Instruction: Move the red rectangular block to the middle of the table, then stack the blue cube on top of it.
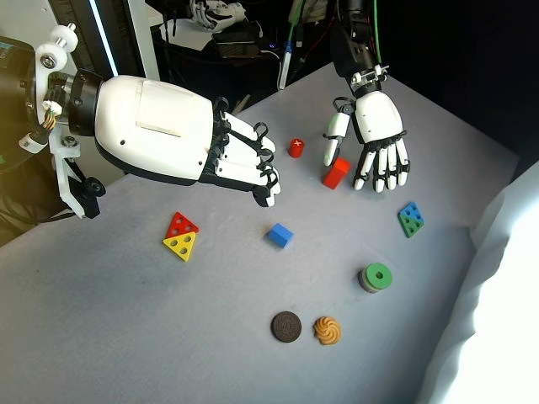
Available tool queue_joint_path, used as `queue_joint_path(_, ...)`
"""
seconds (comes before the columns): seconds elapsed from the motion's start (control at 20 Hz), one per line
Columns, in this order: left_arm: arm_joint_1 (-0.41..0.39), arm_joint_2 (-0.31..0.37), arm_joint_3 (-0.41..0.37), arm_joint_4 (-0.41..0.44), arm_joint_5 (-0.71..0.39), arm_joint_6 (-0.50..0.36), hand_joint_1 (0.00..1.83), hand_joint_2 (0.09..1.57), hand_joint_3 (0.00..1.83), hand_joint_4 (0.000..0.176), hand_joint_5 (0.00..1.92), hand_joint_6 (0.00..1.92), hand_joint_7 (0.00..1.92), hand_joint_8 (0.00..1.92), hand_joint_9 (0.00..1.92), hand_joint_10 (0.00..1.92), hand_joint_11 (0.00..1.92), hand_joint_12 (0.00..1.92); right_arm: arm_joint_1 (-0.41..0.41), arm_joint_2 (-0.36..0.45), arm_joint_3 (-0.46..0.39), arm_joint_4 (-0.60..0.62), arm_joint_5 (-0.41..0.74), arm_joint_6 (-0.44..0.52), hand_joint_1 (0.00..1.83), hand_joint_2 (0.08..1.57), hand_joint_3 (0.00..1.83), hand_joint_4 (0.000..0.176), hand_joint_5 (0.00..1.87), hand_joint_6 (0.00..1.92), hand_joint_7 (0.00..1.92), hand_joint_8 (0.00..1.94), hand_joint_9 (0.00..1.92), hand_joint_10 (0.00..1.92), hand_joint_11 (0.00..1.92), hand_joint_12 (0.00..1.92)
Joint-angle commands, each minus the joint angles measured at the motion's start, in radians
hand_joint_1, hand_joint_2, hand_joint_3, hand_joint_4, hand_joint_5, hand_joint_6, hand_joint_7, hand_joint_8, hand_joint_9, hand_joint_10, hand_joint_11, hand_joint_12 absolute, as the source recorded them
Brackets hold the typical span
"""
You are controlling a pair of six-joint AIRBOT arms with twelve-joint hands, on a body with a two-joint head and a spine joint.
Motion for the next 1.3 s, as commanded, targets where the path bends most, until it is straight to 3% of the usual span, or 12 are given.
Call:
queue_joint_path(0.0, -0.005, 0.006, 0.001, 0.007, -0.104, 0.0, 0.05, 1.14, 0.0, 0.095, 0.72, 0.0, 0.41, 0.01, 0.25, 0.0, 0.0, 0.38, 0.009, 0.011, -0.005, 0.016, 0.11, 0.007, 0.6, 1.14, 0.0, 0.0, 0.34, 0.01, 0.36, 0.01, 0.32, 0.01, 0.0, 0.9)
queue_joint_path(0.1, -0.009, 0.006, -0.001, 0.007, -0.104, 0.001, 0.03, 1.14, 0.0, 0.1, 0.72, 0.0, 0.42, 0.01, 0.24, 0.0, 0.0, 0.38, 0.009, 0.011, -0.005, 0.016, 0.11, 0.007, 0.59, 1.15, 0.0, 0.0, 0.32, 0.0, 0.34, 0.0, 0.31, 0.0, 0.0, 0.87)
queue_joint_path(0.2, -0.011, 0.006, -0.004, 0.001, -0.104, 0.008, 0.0, 1.14, 0.0, 0.12, 0.72, 0.0, 0.42, 0.0, 0.24, 0.01, 0.0, 0.36, 0.009, 0.011, -0.005, 0.016, 0.11, 0.007, 0.59, 1.15, 0.0, 0.0, 0.33, 0.0, 0.35, 0.0, 0.32, 0.01, 0.0, 0.89)
queue_joint_path(0.4, -0.017, 0.006, -0.019, -0.015, -0.103, 0.032, 0.0, 1.15, 0.0, 0.122, 0.74, 0.01, 0.4, 0.0, 0.22, 0.0, 0.0, 0.33, 0.009, 0.011, -0.005, 0.016, 0.11, 0.007, 0.59, 1.15, 0.0, 0.0, 0.34, 0.0, 0.36, 0.0, 0.32, 0.01, 0.0, 0.89)
queue_joint_path(0.6, -0.016, 0.005, -0.038, -0.032, -0.103, 0.057, 0.04, 1.15, 0.0, 0.11, 0.77, 0.01, 0.4, 0.0, 0.24, 0.0, 0.0, 0.37, 0.009, 0.011, -0.005, 0.016, 0.11, 0.007, 0.6, 1.15, 0.0, 0.0, 0.32, 0.0, 0.34, 0.0, 0.32, 0.01, 0.0, 0.88)
queue_joint_path(0.8, -0.015, 0.004, -0.048, -0.032, -0.103, 0.066, 0.02, 1.16, 0.0, 0.126, 0.77, 0.0, 0.4, 0.0, 0.23, 0.0, 0.0, 0.36, 0.009, 0.011, -0.005, 0.016, 0.11, 0.007, 0.62, 1.14, 0.0, 0.0, 0.33, 0.0, 0.35, 0.0, 0.32, 0.01, 0.0, 0.91)
queue_joint_path(0.95, -0.013, 0.002, -0.054, -0.032, -0.103, 0.072, 0.1, 1.15, 0.0, 0.112, 0.79, 0.01, 0.41, 0.0, 0.24, 0.0, 0.0, 0.38, 0.009, 0.011, -0.005, 0.016, 0.11, 0.007, 0.61, 1.15, 0.0, 0.0, 0.33, 0.0, 0.35, 0.0, 0.33, 0.01, 0.0, 0.91)
queue_joint_path(1.1, -0.01, -0.001, -0.06, -0.037, -0.103, 0.079, 0.21, 1.1, 0.0, 0.118, 0.77, 0.0, 0.41, 0.0, 0.25, 0.0, 0.0, 0.39, 0.009, 0.011, -0.005, 0.016, 0.11, 0.007, 0.61, 1.14, 0.0, 0.0, 0.33, 0.0, 0.35, 0.0, 0.32, 0.0, 0.0, 0.89)
queue_joint_path(1.15, -0.01, -0.002, -0.061, -0.037, -0.103, 0.081, 0.29, 1.08, 0.0, 0.102, 0.76, 0.0, 0.4, 0.0, 0.25, 0.0, 0.0, 0.37, 0.009, 0.011, -0.005, 0.016, 0.11, 0.007, 0.62, 1.14, 0.0, 0.0, 0.34, 0.0, 0.35, 0.0, 0.32, 0.01, 0.0, 0.91)
queue_joint_path(1.2, -0.009, -0.002, -0.062, -0.037, -0.103, 0.081, 0.36, 1.06, 0.0, 0.099, 0.76, 0.0, 0.38, 0.0, 0.24, 0.0, 0.0, 0.39, 0.009, 0.011, -0.005, 0.016, 0.11, 0.007, 0.61, 1.15, 0.0, 0.0, 0.34, 0.0, 0.35, 0.0, 0.32, 0.0, 0.0, 0.91)
queue_joint_path(1.25, -0.009, -0.002, -0.062, -0.037, -0.103, 0.082, 0.38, 1.06, 0.0, 0.108, 0.74, 0.0, 0.36, 0.0, 0.22, 0.0, 0.0, 0.39, 0.009, 0.011, -0.005, 0.016, 0.11, 0.007, 0.61, 1.15, 0.0, 0.0, 0.34, 0.0, 0.35, 0.0, 0.32, 0.0, 0.0, 0.91)
